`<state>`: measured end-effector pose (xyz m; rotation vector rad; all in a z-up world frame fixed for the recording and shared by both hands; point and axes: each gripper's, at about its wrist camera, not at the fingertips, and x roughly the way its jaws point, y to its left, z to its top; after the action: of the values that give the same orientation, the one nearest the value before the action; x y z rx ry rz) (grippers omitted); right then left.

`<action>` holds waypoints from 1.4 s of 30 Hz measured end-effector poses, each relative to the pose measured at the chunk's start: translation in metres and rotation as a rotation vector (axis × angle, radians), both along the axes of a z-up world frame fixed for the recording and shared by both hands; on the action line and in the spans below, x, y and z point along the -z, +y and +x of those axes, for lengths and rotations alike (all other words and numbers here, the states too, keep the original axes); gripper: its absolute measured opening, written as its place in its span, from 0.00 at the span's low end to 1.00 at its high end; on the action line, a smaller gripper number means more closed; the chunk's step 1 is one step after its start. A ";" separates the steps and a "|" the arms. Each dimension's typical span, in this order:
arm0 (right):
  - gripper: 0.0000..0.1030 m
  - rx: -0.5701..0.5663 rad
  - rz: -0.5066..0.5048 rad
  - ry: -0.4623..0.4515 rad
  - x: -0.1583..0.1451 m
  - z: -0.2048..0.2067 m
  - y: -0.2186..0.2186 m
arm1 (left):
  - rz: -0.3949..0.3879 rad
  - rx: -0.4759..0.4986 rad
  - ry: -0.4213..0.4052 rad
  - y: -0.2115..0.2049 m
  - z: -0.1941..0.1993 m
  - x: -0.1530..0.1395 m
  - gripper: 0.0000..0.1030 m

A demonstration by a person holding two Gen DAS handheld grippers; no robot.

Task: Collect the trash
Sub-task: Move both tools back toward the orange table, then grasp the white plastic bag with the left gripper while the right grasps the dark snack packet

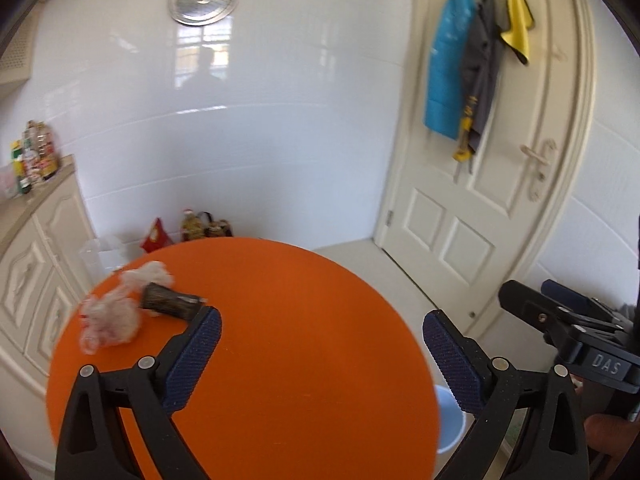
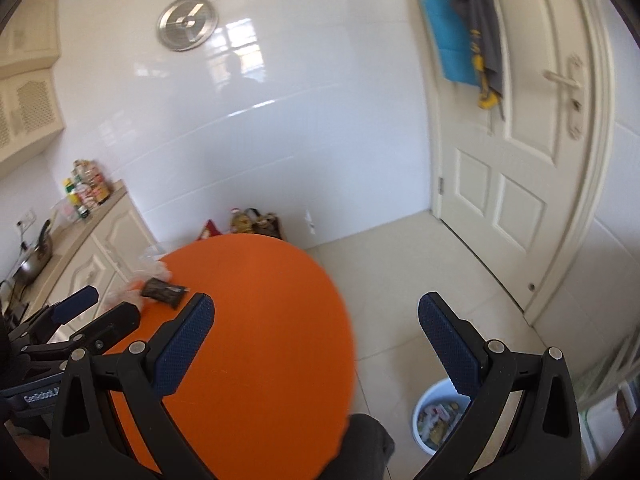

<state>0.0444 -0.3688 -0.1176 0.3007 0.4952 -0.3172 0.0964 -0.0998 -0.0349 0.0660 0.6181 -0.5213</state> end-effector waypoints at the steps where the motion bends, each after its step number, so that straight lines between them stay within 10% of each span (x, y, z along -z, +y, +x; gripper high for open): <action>1: 1.00 -0.025 -0.009 -0.008 -0.004 0.005 0.009 | -0.005 -0.036 -0.017 0.018 -0.008 -0.004 0.99; 18: 1.00 -0.352 -0.103 0.010 -0.013 0.114 0.137 | -0.015 -0.378 -0.014 0.148 -0.086 0.007 0.99; 42: 1.00 -0.610 -0.181 0.395 0.129 0.317 0.155 | 0.164 -0.256 0.196 0.076 0.254 0.117 0.99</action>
<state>0.3619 -0.2143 -0.2464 -0.1010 0.9106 0.1807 0.3503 -0.0236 -0.1518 0.0899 0.8470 -0.2300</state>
